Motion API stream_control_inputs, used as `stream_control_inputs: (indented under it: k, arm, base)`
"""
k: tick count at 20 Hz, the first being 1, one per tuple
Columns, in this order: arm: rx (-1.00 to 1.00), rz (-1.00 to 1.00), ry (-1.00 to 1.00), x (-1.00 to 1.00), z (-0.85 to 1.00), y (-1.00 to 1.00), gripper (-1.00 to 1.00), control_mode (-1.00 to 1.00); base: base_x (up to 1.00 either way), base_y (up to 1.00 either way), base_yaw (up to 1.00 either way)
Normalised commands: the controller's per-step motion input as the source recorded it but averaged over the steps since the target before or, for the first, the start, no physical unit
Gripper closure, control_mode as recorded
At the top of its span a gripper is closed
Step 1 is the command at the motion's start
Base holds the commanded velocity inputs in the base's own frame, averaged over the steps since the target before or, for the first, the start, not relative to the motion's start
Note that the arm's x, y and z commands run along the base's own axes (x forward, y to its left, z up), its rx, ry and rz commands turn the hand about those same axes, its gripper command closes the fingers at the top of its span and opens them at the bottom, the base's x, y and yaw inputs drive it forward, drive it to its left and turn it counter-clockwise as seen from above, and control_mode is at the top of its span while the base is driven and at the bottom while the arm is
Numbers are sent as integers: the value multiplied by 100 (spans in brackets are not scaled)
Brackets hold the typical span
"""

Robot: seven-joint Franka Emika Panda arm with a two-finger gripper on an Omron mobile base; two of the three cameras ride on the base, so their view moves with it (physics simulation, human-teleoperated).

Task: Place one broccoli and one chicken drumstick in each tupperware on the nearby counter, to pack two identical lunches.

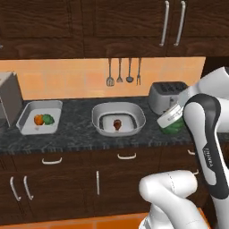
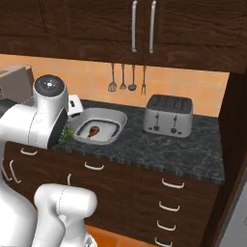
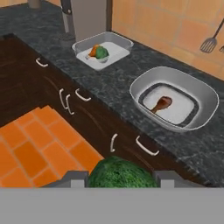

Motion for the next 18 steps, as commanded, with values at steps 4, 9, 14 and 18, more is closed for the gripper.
stream_control_inputs:
  k: [4, 9, 14, 18]
  arm:
    - [0, 0, 0, 0, 0, 0, 100, 100]
    - [0, 0, 0, 0, 0, 0, 100, 100]
    - [0, 0, 0, 0, 0, 0, 100, 100]
    - [0, 0, 0, 0, 0, 0, 100, 100]
  base:
    - [10, 66, -13]
    - [25, 39, -19]
    - [43, 6, -11]
    - [57, 0, -1]
